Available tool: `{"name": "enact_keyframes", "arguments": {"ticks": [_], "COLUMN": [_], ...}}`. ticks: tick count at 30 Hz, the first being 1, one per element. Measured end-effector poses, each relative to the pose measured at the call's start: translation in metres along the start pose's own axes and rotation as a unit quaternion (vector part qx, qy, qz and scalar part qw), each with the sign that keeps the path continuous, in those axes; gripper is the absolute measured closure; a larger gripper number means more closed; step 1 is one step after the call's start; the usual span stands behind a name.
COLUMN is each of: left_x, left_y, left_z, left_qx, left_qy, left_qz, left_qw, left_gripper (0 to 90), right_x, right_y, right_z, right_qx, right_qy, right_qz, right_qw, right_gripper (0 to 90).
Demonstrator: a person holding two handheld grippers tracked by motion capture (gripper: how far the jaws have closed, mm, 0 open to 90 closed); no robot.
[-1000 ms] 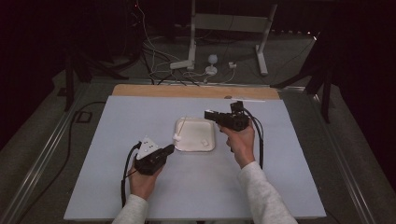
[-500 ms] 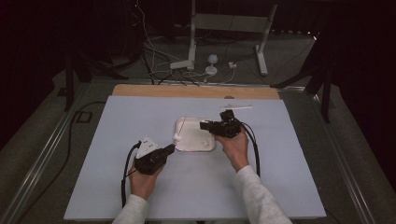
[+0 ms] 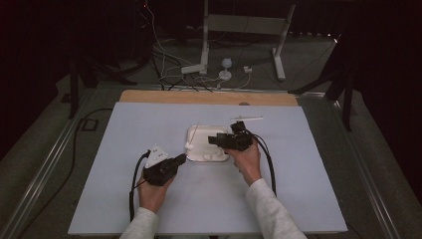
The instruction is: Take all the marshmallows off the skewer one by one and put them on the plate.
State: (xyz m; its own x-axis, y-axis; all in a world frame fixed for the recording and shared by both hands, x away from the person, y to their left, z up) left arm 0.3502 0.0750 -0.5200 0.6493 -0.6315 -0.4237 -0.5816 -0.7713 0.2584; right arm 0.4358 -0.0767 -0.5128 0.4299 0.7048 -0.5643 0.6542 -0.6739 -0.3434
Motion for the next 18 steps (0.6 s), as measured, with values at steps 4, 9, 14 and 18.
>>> {"name": "enact_keyframes", "arguments": {"ticks": [4,9,14,18], "left_x": [0.001,0.001,0.001,0.002], "left_y": [0.0,0.001,0.001,0.001], "left_z": [0.0,0.0,0.0,-0.001], "left_qx": [-0.001,-0.001,-0.002,-0.003], "left_qy": [0.0,0.0,0.0,0.001], "left_qz": [0.0,0.001,0.002,0.003], "left_qw": [1.0,1.0,1.0,1.0], "left_gripper": [90.0,90.0,90.0,90.0], "right_x": [-0.002,-0.005,-0.007,-0.006], "right_y": [-0.002,-0.012,-0.022,-0.038], "right_z": [0.0,-0.002,-0.003,-0.002], "right_qx": [-0.003,-0.011,-0.013,-0.024], "right_qy": [0.003,0.01,0.018,0.023], "right_qz": [-0.006,-0.022,-0.041,-0.063], "right_qw": [1.0,0.9996,0.9989,0.9975], "right_gripper": [37.4,32.5,32.3,32.2]}}
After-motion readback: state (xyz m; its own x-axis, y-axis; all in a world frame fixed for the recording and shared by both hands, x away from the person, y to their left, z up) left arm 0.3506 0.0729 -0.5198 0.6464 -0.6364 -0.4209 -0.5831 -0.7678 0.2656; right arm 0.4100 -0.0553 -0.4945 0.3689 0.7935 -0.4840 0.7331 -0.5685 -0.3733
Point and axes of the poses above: each handheld gripper's, and its own axes: x roughly forward along the jaws, z roughly out of its underside, y roughly to its right, the point moved 9 cm from there along x, roughly forward along the jaws, and after that the axes turned 7 degrees about -x, right-handed, at the moved point
